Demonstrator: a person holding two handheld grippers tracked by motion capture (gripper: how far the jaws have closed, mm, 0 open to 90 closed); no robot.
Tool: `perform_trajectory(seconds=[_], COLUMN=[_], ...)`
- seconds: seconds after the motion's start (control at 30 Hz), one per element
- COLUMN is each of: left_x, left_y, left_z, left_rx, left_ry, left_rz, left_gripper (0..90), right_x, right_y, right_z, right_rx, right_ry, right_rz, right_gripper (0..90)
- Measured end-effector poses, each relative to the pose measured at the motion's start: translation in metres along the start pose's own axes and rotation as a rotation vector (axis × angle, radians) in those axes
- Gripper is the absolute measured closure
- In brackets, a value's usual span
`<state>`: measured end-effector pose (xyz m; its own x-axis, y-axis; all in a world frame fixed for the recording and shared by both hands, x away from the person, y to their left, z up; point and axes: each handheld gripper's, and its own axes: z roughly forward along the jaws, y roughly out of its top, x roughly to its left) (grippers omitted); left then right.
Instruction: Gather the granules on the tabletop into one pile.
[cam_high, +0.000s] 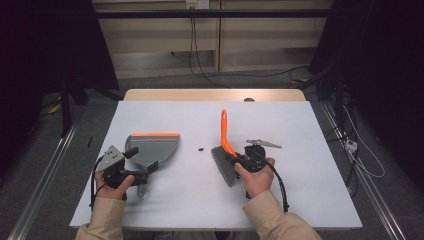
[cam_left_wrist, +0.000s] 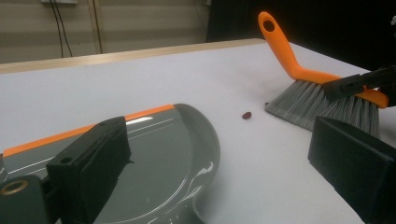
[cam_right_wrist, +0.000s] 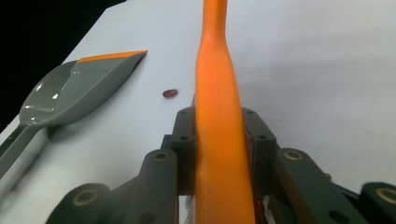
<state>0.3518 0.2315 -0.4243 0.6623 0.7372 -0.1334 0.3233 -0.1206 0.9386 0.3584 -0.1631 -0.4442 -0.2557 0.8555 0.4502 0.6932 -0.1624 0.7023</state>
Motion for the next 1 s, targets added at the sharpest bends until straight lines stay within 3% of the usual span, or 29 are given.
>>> perform_trajectory(seconds=[0.23,0.4,0.57,0.73,1.0], left_x=[0.000,0.000,0.000,0.001,0.002], left_y=[0.000,0.000,-0.001,0.000,0.000], left_z=[0.000,0.001,0.002,0.002,0.001], left_rx=[0.004,0.007,0.004,-0.002,-0.002], left_ry=[0.001,-0.003,-0.005,-0.004,-0.004], left_rz=[0.003,-0.001,-0.002,-0.011,-0.014], left_gripper=[5.3,5.3,5.3,5.3,5.3], right_x=[-0.004,-0.004,0.000,0.015,0.046], right_y=[0.000,0.002,0.010,0.021,0.029], right_z=[-0.004,-0.003,-0.003,0.007,0.046], right_rx=[-0.010,-0.032,-0.067,-0.066,-0.035], right_ry=[-0.008,0.034,0.069,0.084,0.116], right_rz=[0.019,0.060,0.056,0.027,0.003], right_gripper=[71.2,71.3,71.4,71.4,71.4])
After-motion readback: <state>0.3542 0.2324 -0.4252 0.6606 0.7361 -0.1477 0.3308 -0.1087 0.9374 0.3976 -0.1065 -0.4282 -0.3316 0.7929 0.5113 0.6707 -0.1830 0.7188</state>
